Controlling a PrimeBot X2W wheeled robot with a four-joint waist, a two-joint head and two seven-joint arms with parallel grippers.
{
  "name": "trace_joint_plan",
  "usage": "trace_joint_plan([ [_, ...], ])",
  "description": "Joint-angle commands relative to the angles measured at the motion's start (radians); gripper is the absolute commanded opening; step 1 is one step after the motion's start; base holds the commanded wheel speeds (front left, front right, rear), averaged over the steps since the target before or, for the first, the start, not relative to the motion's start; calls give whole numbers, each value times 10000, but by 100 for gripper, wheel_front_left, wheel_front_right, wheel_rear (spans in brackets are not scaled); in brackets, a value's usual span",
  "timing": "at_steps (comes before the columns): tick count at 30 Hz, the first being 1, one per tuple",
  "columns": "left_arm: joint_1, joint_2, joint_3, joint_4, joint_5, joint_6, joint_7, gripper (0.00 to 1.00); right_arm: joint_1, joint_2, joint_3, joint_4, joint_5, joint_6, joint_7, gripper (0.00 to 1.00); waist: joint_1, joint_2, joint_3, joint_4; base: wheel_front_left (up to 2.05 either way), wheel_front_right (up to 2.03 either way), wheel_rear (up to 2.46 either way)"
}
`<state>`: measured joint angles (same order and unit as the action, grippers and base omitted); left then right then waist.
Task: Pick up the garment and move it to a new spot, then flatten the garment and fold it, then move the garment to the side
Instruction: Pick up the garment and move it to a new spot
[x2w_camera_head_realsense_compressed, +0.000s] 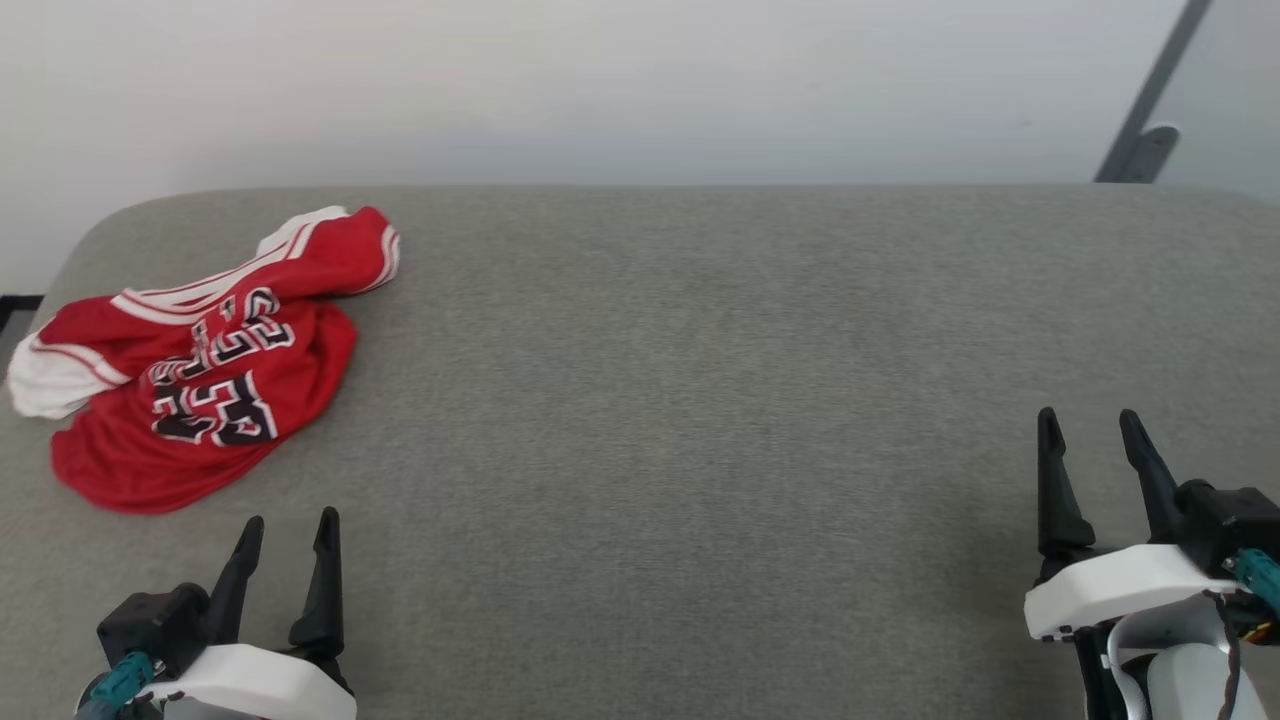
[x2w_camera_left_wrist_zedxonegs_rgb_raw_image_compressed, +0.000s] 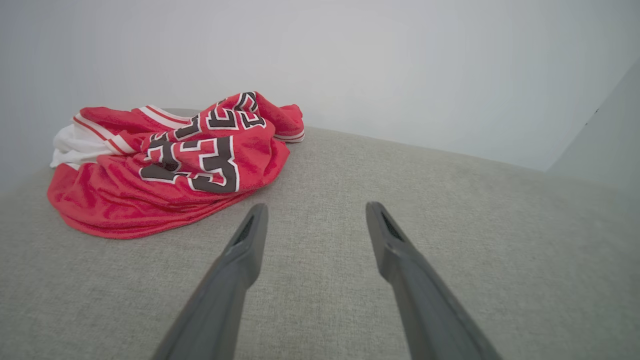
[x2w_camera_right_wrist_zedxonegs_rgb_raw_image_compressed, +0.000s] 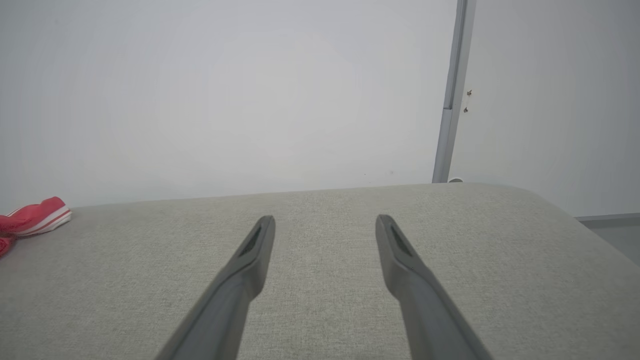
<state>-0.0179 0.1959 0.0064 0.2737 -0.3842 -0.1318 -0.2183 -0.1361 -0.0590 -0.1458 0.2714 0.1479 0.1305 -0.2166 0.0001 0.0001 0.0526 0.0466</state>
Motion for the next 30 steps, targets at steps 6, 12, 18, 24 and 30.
trace_joint_plan([
  [6,-162,11,51,125,329,18,-160,100,7,67,173,138,-376,2,-181,100,-1,-1,49,759,0,0,0],
  [12,46,-161,303,224,651,19,-282,100,-173,79,704,422,-687,2,-305,100,-1,-1,79,1809,0,0,0],
  [18,438,-466,783,251,1031,20,-410,100,-293,78,1515,876,-595,2,-433,100,-1,-1,-32,3091,0,0,0],
  [24,877,-737,1194,120,1289,21,-483,100,-379,75,2394,1233,-355,3,-503,100,-1,-1,-85,3843,0,0,0],
  [30,1080,-792,1296,-33,1253,21,-481,100,-440,67,2907,1378,-46,3,-501,100,-1,-1,-5,3868,0,0,0],
])
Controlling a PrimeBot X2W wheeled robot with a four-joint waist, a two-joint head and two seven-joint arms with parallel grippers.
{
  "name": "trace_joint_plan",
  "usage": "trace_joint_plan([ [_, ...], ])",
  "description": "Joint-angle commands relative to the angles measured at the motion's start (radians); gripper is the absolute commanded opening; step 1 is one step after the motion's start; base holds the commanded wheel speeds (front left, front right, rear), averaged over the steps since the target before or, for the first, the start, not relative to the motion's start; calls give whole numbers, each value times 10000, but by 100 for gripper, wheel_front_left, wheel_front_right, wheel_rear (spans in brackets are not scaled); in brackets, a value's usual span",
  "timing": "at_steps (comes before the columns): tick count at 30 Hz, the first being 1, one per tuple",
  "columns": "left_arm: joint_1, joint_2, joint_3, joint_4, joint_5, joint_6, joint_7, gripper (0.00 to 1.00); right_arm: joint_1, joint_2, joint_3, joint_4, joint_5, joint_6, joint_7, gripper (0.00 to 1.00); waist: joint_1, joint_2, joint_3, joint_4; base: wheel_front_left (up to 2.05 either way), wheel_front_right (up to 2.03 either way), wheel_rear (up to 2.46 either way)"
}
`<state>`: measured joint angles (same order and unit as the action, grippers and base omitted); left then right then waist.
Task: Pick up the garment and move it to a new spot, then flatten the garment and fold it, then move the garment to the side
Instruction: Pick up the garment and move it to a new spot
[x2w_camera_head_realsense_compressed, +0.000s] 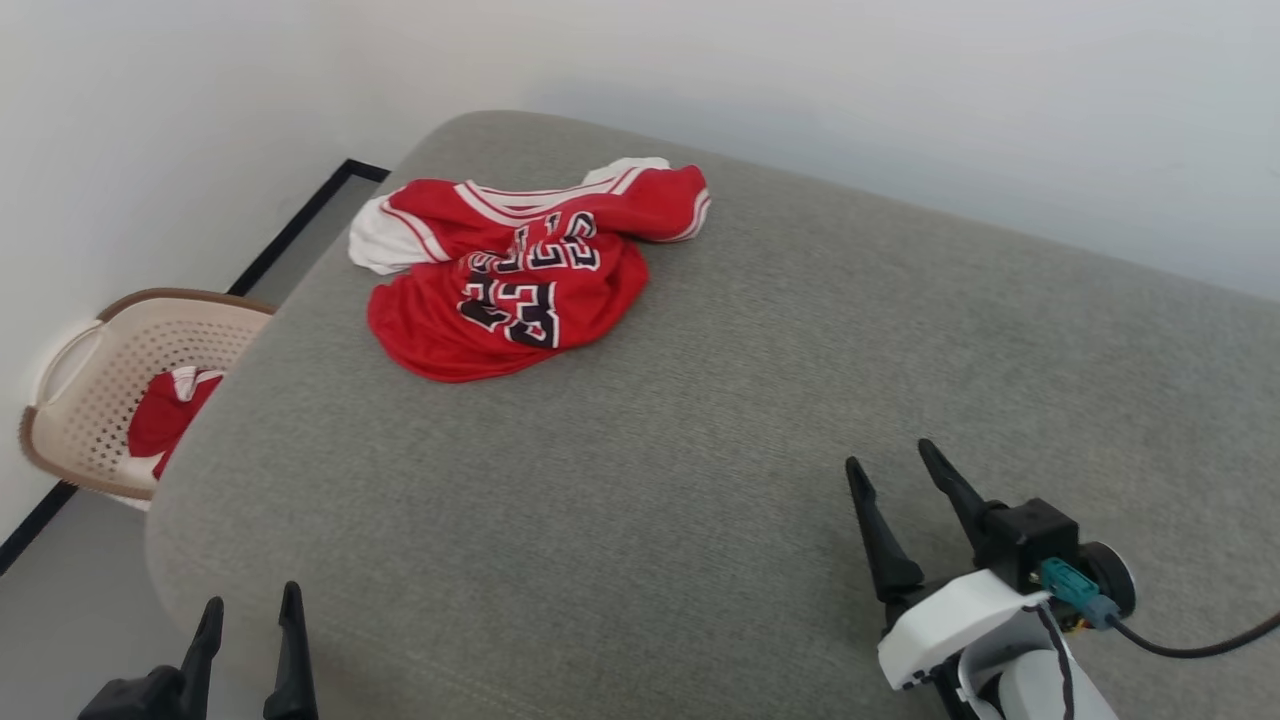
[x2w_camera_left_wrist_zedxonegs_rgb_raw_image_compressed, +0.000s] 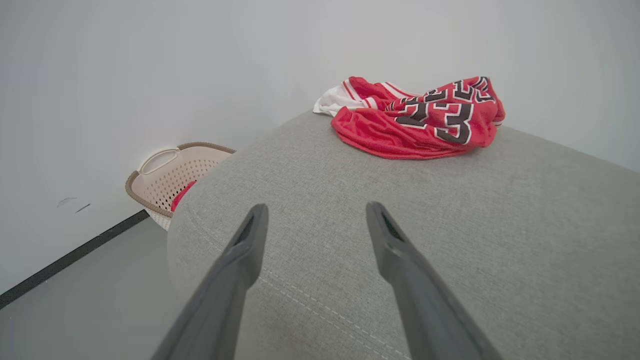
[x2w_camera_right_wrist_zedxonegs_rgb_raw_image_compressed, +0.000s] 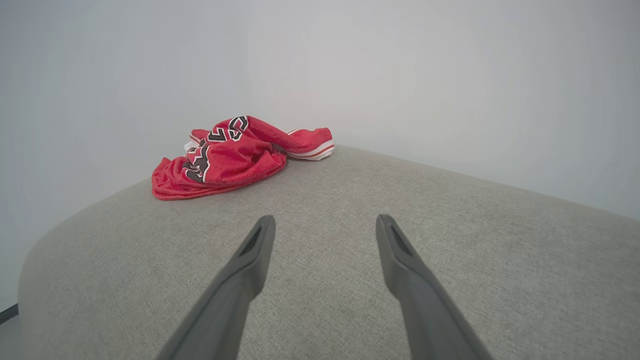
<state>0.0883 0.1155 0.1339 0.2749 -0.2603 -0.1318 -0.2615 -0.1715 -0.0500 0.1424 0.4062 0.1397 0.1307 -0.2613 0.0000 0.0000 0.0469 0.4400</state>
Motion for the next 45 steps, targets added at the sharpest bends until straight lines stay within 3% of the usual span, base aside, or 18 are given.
trace_joint_plan([
  [1,-14,67,-11,-49,-37,21,-50,100,-130,-21,90,41,54,1,-55,100,0,0,104,-154,0,0,0],
  [7,-901,770,-871,-58,-319,21,-50,100,-332,-22,53,49,-26,1,-55,100,0,0,599,-953,0,0,0],
  [15,-3933,3427,-2588,548,-1689,22,-48,100,-749,-19,16,-196,-170,1,-55,100,0,0,1718,-2506,0,0,0],
  [16,-3933,3427,-2588,548,-1689,22,-48,100,-749,-19,16,-196,-170,1,-55,100,0,0,1718,-2506,0,0,0],
  [17,-4731,4284,-3170,996,-2263,21,-47,100,-899,-17,128,-289,-98,1,-55,100,0,0,2042,-2969,0,0,0],
  [20,-6067,5499,-4058,1859,-3296,22,92,100,-1073,-15,262,-497,48,1,-55,100,0,0,2531,-3603,0,0,0],
  [24,-7431,6869,-5377,2720,-5074,22,1057,100,-1198,-12,398,-948,295,1,-53,100,0,0,3123,-4354,0,0,0],
  [29,-8460,8175,-6607,3218,-7364,22,2803,100,-1324,-12,652,-1579,564,1,-53,100,0,0,3711,-5173,0,0,0],
  [37,-8677,9586,-8031,3198,-9767,22,5653,100,-1250,-9,1034,-2353,796,1,-53,100,0,0,4160,-6156,0,0,0],
  [42,-8601,10067,-8627,3924,-9943,24,6130,100,-1135,-9,1192,-2846,789,1,-55,100,0,0,4569,-6566,0,0,0],
  [45,-8464,9970,-9050,4558,-9921,55,6190,100,-1069,-13,1294,-3099,757,1,-53,100,0,0,4769,-6745,0,0,0],
])
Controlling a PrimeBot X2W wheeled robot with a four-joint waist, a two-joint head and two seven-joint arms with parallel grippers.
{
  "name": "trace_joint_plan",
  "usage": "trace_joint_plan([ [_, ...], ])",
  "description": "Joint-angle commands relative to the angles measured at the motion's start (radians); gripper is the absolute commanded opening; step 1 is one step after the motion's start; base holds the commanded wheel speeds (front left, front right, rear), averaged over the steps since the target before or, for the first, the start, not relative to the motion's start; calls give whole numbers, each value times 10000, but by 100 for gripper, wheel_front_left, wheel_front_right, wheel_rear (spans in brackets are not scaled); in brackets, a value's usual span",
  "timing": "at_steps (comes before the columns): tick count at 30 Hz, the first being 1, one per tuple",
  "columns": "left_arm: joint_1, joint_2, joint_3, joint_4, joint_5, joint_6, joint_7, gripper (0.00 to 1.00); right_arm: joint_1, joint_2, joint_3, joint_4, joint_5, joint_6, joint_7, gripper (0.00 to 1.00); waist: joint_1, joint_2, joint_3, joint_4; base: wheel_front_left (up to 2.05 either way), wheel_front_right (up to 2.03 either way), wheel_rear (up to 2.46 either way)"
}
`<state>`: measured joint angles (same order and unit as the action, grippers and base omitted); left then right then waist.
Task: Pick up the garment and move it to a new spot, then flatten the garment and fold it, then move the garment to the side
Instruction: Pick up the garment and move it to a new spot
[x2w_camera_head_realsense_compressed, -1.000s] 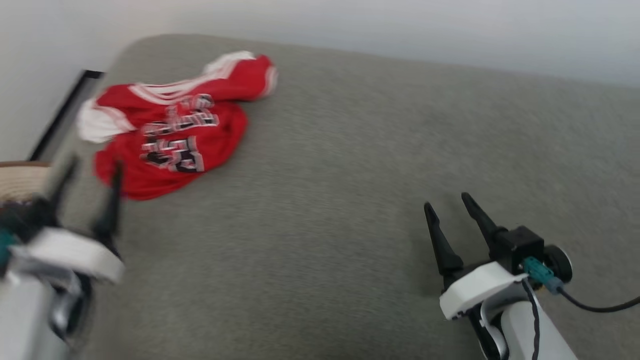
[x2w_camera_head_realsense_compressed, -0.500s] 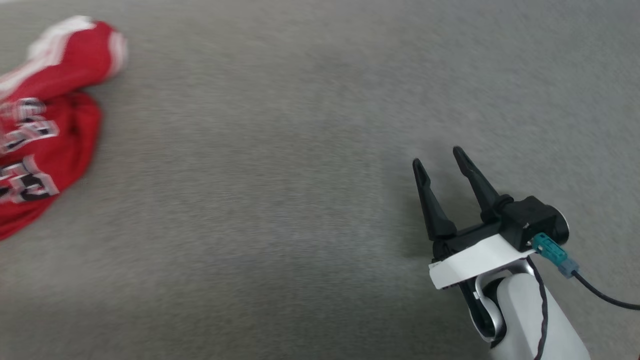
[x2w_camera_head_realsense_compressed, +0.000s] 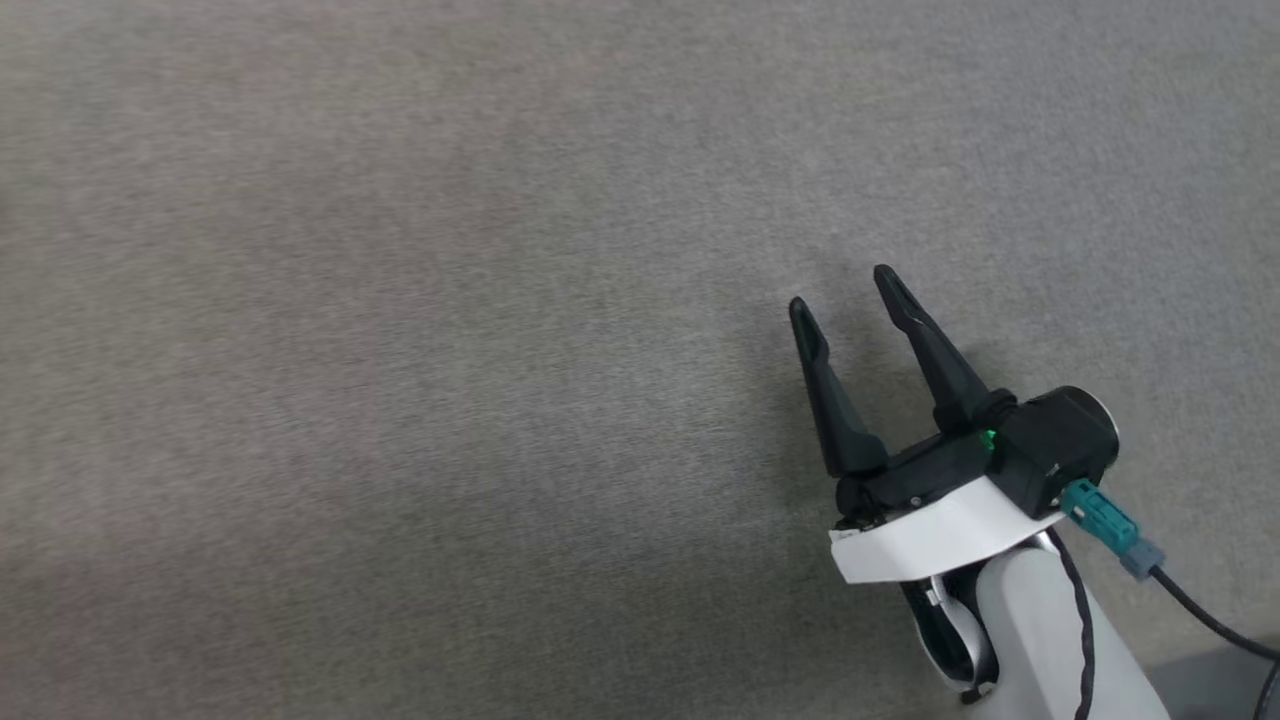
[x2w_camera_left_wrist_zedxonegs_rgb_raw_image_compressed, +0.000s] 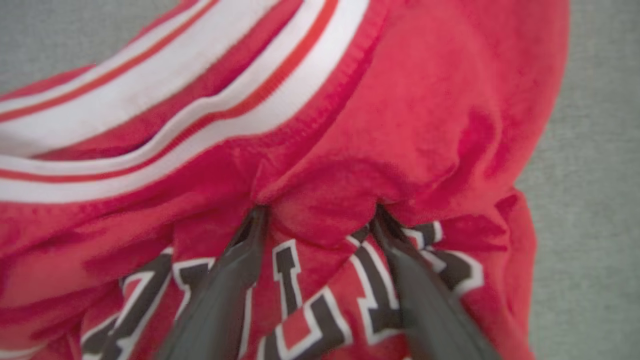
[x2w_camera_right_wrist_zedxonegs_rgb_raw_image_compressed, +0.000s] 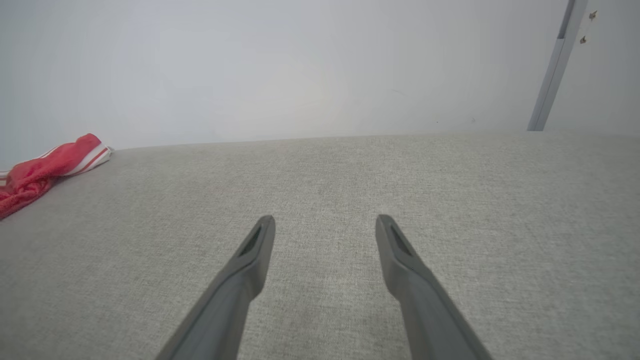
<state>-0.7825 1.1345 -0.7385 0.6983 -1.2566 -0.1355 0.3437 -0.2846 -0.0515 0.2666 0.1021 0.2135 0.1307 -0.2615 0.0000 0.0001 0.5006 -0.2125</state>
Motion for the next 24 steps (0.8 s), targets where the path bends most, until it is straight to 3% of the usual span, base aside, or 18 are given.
trace_joint_plan([
  [1,301,-308,-430,525,-21,108,136,100,79,4,74,-145,2,1,-51,100,0,-1,272,-261,0,0,0],
  [4,341,-594,-742,769,-211,131,280,100,131,4,115,-365,-67,1,-53,100,0,-1,300,-320,0,0,0],
  [5,353,-679,-847,759,-223,131,333,71,169,7,125,-423,-83,1,-51,100,0,-1,282,-318,0,0,0],
  [7,318,-819,-954,687,-337,130,77,0,215,7,113,-514,-122,1,-51,100,0,-1,196,-267,0,0,0],
  [18,-1170,-1110,-1220,352,214,51,-2798,0,483,-1,-31,-45,-81,1,-51,100,0,-1,-1193,526,0,0,0],
  [24,-1793,-1239,-1727,-1152,-190,58,-3367,0,654,1,75,257,195,1,-51,100,0,-1,-2051,763,0,0,0],
])
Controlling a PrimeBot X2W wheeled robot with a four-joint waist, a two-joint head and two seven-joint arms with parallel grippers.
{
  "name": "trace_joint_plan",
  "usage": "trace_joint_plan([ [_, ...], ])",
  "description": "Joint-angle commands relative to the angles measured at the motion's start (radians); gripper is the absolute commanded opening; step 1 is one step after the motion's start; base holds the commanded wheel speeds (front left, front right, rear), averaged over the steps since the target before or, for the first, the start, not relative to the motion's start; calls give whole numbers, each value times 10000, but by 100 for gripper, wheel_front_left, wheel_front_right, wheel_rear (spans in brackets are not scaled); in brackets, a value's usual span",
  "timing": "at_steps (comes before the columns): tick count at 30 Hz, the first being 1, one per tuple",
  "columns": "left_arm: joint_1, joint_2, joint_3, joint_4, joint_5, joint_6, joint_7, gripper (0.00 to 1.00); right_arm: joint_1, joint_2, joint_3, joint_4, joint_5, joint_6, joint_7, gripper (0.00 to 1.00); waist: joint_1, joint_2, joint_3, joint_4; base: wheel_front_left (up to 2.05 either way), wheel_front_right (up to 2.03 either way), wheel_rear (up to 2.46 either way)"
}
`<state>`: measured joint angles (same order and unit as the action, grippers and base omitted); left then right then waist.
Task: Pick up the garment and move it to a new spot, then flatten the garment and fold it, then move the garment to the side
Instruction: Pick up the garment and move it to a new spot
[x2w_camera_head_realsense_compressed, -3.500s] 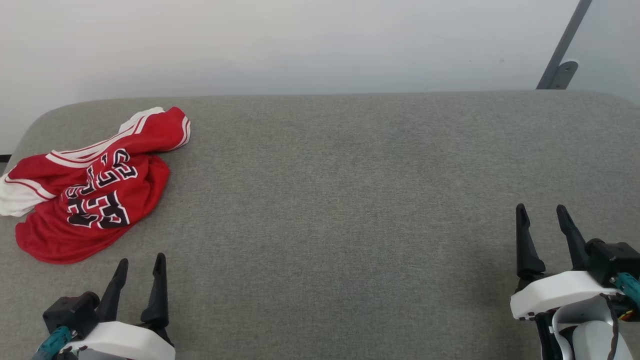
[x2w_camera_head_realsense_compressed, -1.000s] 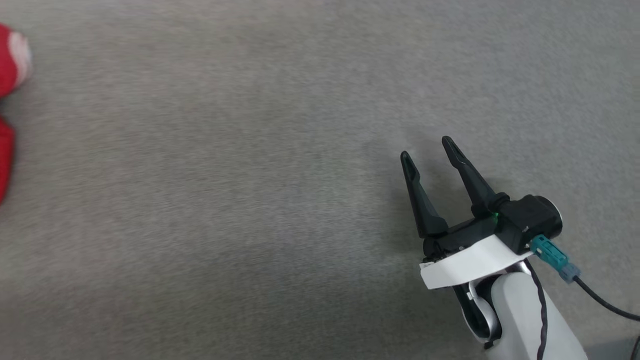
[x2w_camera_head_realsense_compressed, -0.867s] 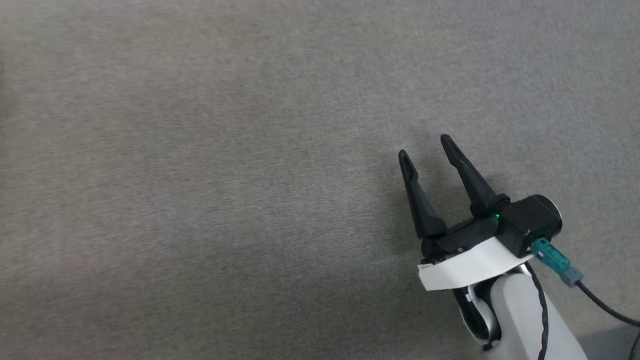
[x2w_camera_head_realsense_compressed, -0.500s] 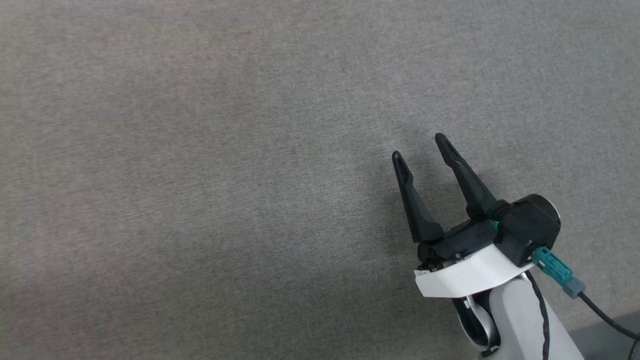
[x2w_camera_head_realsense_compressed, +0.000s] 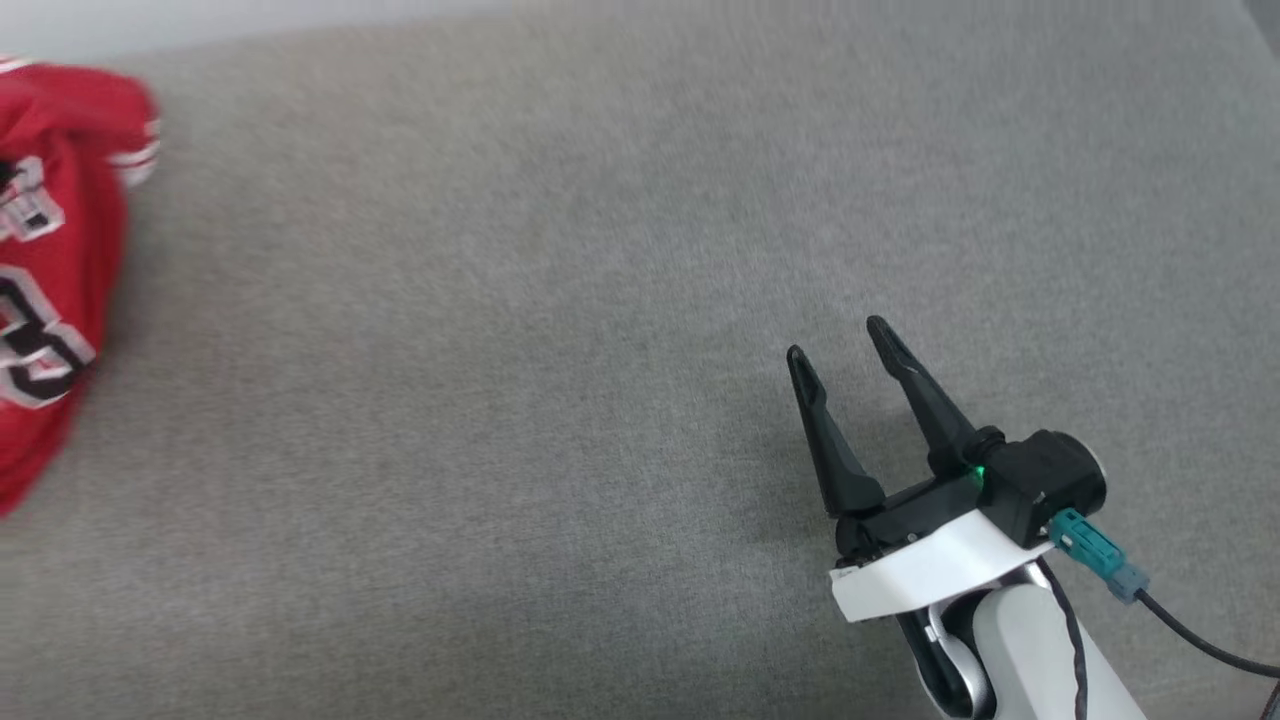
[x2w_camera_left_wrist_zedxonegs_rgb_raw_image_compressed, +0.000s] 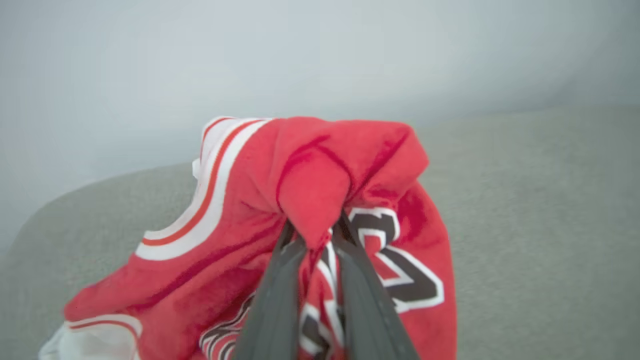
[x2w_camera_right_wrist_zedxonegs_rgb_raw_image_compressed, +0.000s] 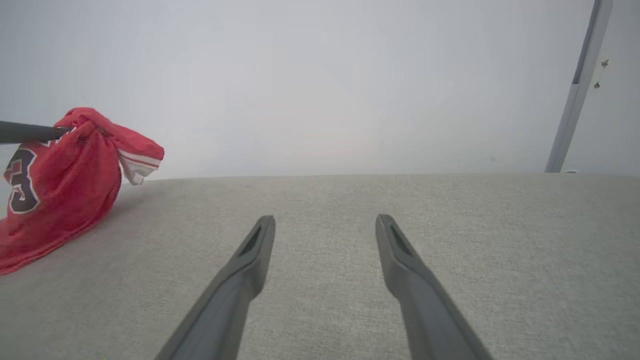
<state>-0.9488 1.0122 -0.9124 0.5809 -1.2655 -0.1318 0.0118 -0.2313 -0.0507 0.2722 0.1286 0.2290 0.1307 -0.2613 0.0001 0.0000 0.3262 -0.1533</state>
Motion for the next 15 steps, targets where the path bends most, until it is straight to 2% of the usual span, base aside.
trace_joint_plan([
  [1,-208,-24,-73,-310,-221,21,-30,0,148,-8,18,12,94,1,-53,100,-1,0,-390,158,0,0,0],
  [5,-603,-79,-513,-1962,-452,21,146,0,230,-10,-58,-35,314,1,-53,100,-1,0,-568,-18,0,0,0],
  [9,-975,-395,-1011,-3637,-720,21,593,0,349,-8,-166,-148,623,1,-53,100,-1,0,-514,-364,0,0,0],
  [11,-1189,-655,-1290,-4372,-819,21,878,0,353,-8,-199,-211,767,1,-55,100,-1,0,-416,-594,0,0,0],
  [15,-1393,-1560,-1845,-5428,-1132,21,1459,0,348,-5,-192,-358,1135,1,-55,100,-1,0,-108,-1155,0,0,0],
])
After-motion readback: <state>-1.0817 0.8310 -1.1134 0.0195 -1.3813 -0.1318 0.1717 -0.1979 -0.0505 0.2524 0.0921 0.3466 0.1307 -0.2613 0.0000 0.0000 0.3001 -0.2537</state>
